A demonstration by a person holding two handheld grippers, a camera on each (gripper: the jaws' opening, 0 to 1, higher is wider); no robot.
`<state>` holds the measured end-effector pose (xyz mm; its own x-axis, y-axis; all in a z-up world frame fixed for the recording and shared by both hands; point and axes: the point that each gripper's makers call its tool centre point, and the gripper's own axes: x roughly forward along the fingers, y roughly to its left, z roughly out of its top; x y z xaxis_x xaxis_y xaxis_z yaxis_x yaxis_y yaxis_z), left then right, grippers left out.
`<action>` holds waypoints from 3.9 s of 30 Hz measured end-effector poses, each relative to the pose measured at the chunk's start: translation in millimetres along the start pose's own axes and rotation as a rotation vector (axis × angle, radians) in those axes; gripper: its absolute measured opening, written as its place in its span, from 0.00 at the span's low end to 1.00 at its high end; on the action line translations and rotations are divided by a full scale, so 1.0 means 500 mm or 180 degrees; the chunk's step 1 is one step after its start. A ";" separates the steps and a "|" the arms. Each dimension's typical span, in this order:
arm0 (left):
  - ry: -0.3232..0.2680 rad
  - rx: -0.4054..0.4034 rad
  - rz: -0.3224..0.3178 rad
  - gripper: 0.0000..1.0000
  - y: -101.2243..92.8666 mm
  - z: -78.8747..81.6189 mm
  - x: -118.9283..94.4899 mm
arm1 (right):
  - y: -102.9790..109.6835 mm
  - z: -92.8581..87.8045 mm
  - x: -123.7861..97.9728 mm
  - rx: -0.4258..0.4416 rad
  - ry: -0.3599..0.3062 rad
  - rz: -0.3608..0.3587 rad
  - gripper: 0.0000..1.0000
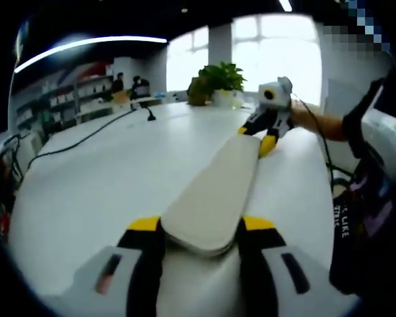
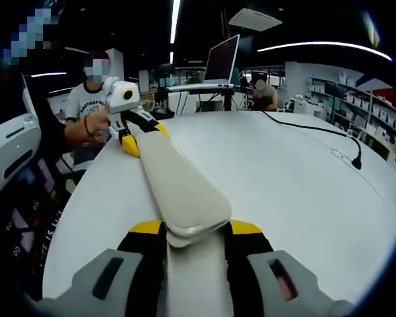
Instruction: Arrange the utensils inside the cutlery case until each visible utensil rests in its matching compartment.
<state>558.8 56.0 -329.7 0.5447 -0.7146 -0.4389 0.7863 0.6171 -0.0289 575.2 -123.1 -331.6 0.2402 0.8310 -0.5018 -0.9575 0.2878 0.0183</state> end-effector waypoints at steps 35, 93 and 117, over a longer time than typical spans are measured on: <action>-0.0220 0.0467 -0.0293 0.50 0.018 0.176 0.164 | -0.118 0.006 -0.153 -0.0032 -0.0225 -0.0783 0.36; 0.0182 0.0331 -0.0431 0.52 0.051 0.138 0.274 | -0.199 -0.079 -0.127 0.0324 0.0030 -0.0670 0.43; -0.0783 0.0273 0.0187 0.67 0.048 0.310 0.081 | -0.190 0.077 -0.330 0.0243 -0.0745 -0.2044 0.56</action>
<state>644.9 -9.2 -209.2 0.6364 -0.7434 -0.2058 0.7674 0.6372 0.0710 632.5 -269.2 -217.3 0.7927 0.5630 -0.2338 -0.6021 0.7832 -0.1551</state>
